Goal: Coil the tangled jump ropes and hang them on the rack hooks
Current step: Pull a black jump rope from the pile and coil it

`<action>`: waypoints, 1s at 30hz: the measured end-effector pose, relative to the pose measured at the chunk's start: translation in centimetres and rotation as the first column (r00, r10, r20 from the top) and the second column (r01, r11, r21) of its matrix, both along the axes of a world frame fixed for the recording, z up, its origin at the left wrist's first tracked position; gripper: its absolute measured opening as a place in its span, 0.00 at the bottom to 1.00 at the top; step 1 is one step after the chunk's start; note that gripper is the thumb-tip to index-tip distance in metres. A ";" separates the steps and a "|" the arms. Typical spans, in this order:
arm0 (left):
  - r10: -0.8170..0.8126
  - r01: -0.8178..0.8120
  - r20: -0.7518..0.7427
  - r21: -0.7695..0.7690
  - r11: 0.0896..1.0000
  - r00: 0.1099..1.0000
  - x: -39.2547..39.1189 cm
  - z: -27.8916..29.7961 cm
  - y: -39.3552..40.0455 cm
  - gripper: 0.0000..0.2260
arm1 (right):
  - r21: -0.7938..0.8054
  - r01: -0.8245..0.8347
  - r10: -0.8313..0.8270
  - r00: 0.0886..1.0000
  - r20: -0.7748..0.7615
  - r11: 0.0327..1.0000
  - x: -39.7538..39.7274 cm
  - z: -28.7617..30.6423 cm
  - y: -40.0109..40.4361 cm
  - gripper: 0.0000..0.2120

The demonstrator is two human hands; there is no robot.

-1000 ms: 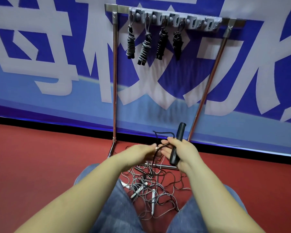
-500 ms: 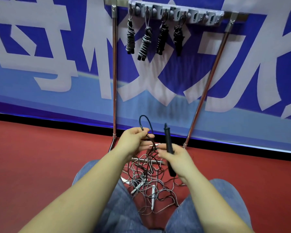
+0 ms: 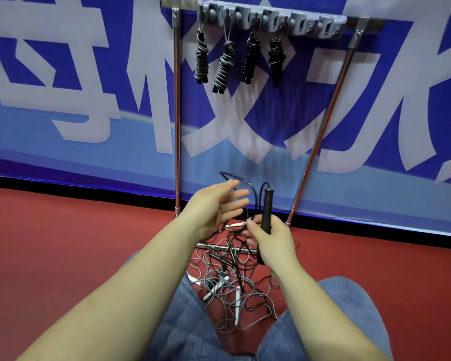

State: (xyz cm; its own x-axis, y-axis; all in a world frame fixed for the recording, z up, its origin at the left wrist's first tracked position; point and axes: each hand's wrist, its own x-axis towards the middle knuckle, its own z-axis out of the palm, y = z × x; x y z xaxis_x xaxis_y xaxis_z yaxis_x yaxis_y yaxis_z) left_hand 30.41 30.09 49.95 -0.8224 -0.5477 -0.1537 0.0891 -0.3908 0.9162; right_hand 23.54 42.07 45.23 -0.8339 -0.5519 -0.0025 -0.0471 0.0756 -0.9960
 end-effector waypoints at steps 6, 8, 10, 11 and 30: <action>-0.108 0.214 0.255 -0.440 0.872 0.961 0.7 -2.8 1.2 0.12 | -0.262 0.078 0.051 0.890 0.453 0.962 -0.8 3.7 -0.6 0.07; -0.086 0.224 0.287 -0.490 0.842 0.954 0.7 -3.6 1.0 0.11 | -0.292 0.089 0.072 0.864 0.499 0.952 -1.0 4.6 -0.8 0.08; -0.050 0.239 0.332 -0.557 0.796 0.942 0.8 -4.4 0.4 0.09 | -0.333 0.101 0.098 0.840 0.533 0.938 -1.1 5.8 -1.0 0.08; -0.037 0.250 0.355 -0.576 0.779 0.934 0.9 -4.9 0.1 0.08 | -0.354 0.106 0.114 0.829 0.548 0.929 -1.3 6.5 -1.1 0.08; 0.116 -0.125 0.068 0.146 0.981 0.991 0.5 -1.3 -0.8 0.10 | 0.198 -0.146 0.153 0.988 -0.019 0.969 0.2 -1.2 0.1 0.07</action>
State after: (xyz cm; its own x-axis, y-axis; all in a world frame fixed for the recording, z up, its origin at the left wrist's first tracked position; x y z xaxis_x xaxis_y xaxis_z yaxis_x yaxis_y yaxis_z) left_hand 30.93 29.33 48.67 -0.7388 -0.6097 -0.2873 0.0920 -0.5135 0.8532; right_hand 23.73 42.15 44.05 -0.7434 -0.6619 -0.0962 -0.1059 0.2585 -0.9602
